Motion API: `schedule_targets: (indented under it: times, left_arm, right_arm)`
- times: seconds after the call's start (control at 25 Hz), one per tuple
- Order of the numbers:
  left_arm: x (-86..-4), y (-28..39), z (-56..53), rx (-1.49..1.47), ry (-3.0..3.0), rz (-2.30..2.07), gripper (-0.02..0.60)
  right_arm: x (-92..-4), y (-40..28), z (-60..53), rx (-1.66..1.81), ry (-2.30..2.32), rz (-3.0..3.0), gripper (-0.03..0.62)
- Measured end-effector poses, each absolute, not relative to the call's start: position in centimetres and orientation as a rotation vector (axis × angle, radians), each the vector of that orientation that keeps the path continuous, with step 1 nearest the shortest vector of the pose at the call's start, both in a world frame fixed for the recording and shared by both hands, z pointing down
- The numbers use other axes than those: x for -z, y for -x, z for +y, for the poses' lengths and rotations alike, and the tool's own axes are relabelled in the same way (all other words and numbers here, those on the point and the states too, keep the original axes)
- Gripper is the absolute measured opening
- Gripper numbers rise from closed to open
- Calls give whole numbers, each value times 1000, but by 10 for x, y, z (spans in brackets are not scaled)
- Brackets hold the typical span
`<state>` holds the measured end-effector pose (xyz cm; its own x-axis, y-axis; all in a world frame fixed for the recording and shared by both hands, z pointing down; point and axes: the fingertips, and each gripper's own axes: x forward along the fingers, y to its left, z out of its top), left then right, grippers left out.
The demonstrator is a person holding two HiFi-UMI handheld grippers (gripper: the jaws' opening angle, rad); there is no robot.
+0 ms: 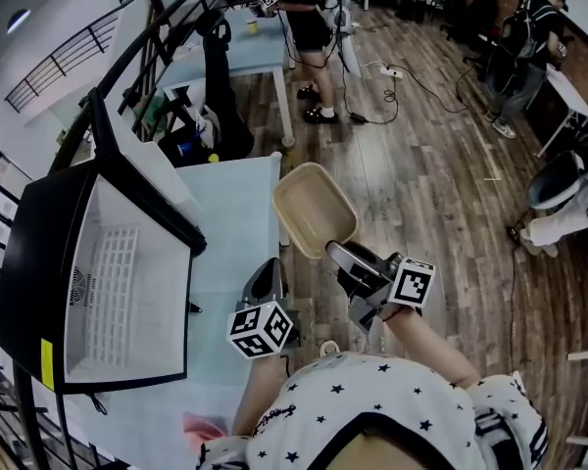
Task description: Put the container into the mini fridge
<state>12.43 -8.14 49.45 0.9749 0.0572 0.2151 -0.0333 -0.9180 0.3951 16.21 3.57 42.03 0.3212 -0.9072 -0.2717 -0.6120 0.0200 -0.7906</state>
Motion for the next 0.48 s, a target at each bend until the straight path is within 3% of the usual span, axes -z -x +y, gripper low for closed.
schedule_targets:
  times: [0.48]
  left_arm:
    - [-496,-105,-150,-276,-2693,-275,5]
  right_arm:
    - [-425,-165,-46,554,1517,1554,227]
